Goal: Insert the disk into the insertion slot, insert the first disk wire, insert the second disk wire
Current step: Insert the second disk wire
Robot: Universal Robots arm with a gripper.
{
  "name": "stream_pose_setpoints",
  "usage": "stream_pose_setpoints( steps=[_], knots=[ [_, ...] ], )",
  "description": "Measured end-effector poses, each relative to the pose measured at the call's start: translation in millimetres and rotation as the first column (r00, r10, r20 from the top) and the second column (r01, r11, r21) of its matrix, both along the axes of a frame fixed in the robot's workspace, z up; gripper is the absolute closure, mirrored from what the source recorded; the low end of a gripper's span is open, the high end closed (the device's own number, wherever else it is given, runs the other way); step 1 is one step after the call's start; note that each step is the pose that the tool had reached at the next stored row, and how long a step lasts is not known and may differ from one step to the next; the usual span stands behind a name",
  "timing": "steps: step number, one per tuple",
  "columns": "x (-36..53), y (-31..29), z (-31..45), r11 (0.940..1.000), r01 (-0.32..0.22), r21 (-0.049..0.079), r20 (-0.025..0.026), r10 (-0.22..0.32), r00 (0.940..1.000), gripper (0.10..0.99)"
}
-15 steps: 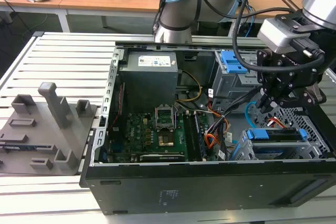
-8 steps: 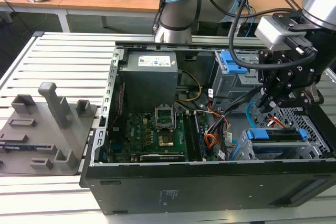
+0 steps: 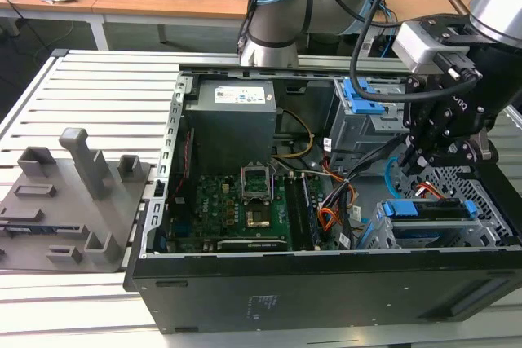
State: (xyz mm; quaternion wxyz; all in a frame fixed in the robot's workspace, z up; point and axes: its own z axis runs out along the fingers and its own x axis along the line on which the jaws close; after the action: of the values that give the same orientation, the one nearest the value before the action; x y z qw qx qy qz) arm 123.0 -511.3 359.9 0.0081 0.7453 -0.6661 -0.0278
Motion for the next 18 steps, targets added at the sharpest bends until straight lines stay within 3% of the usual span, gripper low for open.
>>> stream_pose_setpoints(
  steps=[18],
  knots=[
    [0.0,0.0,-0.5,0.9916,0.129,0.000,0.0000,-0.129,0.9916,0.922]
  ],
)
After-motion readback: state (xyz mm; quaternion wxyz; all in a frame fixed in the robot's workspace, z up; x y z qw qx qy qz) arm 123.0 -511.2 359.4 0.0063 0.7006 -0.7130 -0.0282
